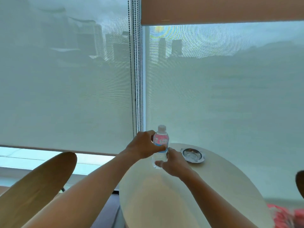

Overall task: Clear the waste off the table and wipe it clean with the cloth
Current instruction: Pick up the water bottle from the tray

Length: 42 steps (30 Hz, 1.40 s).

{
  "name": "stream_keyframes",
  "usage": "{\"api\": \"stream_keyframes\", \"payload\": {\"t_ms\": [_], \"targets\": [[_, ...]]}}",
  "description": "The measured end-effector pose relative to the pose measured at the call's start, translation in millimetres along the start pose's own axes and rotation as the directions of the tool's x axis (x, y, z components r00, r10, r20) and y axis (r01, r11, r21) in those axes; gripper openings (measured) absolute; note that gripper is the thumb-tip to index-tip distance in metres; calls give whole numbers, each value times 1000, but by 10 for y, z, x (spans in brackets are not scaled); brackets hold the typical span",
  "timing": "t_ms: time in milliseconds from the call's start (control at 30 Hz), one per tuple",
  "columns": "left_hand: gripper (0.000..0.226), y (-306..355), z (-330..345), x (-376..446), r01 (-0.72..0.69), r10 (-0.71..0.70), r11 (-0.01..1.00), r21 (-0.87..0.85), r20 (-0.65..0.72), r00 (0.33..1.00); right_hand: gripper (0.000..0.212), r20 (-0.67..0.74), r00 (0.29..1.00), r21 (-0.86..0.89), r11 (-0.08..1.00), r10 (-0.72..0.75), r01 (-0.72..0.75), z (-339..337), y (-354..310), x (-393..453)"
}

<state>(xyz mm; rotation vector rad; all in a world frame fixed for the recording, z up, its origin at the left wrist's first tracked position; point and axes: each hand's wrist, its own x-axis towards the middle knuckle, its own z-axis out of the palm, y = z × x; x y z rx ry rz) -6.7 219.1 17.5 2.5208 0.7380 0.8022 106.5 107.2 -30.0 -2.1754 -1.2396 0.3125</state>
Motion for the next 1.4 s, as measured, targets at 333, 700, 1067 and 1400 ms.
{"api": "stream_keyframes", "payload": {"t_ms": [333, 700, 1067, 1400], "targets": [[58, 40, 491, 496, 32, -32, 999, -27, 13, 999, 62, -22, 999, -86, 995, 38, -39, -125, 462, 504], [60, -106, 780, 783, 100, -99, 994, -44, 12, 995, 59, 4, 999, -160, 986, 44, -43, -62, 649, 894], [61, -165, 885, 772, 145, -144, 988, -50, 22, 989, 60, 25, 999, -153, 987, 44, -40, -65, 659, 889], [93, -250, 1004, 383, 276, -277, 961, 27, 126, 952, 68, 28, 999, -184, 982, -24, 29, -362, 804, 583]]}}
